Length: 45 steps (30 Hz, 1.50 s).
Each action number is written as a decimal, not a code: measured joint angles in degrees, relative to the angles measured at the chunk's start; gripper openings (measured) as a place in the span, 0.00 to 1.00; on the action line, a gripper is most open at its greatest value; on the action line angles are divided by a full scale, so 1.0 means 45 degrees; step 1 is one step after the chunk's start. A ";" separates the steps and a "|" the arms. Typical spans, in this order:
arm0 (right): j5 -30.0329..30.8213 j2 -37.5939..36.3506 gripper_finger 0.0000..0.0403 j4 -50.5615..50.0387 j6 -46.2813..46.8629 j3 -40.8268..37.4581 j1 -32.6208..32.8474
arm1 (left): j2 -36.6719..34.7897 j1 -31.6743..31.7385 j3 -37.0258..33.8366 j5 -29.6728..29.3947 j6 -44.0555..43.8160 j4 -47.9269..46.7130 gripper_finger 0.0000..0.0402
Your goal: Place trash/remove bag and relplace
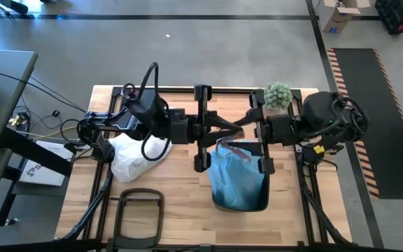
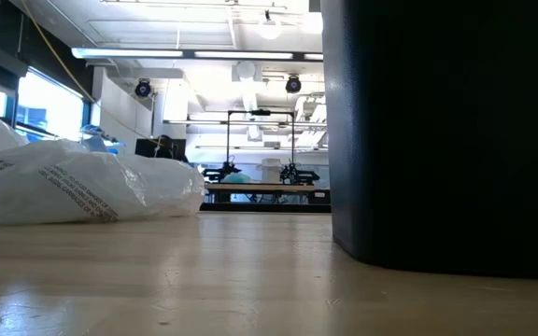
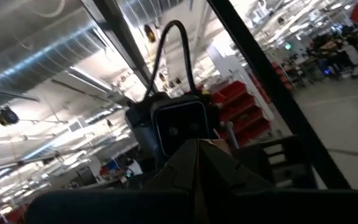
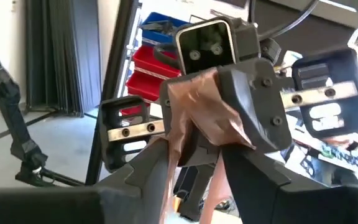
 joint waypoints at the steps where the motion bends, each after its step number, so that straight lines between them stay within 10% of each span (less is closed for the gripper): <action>1: -0.0045 0.0006 0.31 -0.0022 -0.0176 -0.0003 0.0027 | -0.0012 -0.0003 0.0008 0.0002 -0.0058 -0.0196 0.00; 7: -0.0007 0.0005 0.05 -0.0068 -0.0489 -0.0013 0.0209 | -0.0013 -0.0128 0.0003 -0.0063 -0.0198 -0.0669 0.01; 24: 0.2464 -0.1066 0.00 0.0762 -0.1806 0.0022 0.2249 | -0.1584 -0.0459 0.0202 -0.1205 -0.1582 -0.5669 0.45; 45: 0.2807 -0.1384 0.00 0.1363 -0.2397 0.0036 0.2864 | 0.0537 0.0371 -0.2050 0.0789 -0.2855 -0.3527 0.40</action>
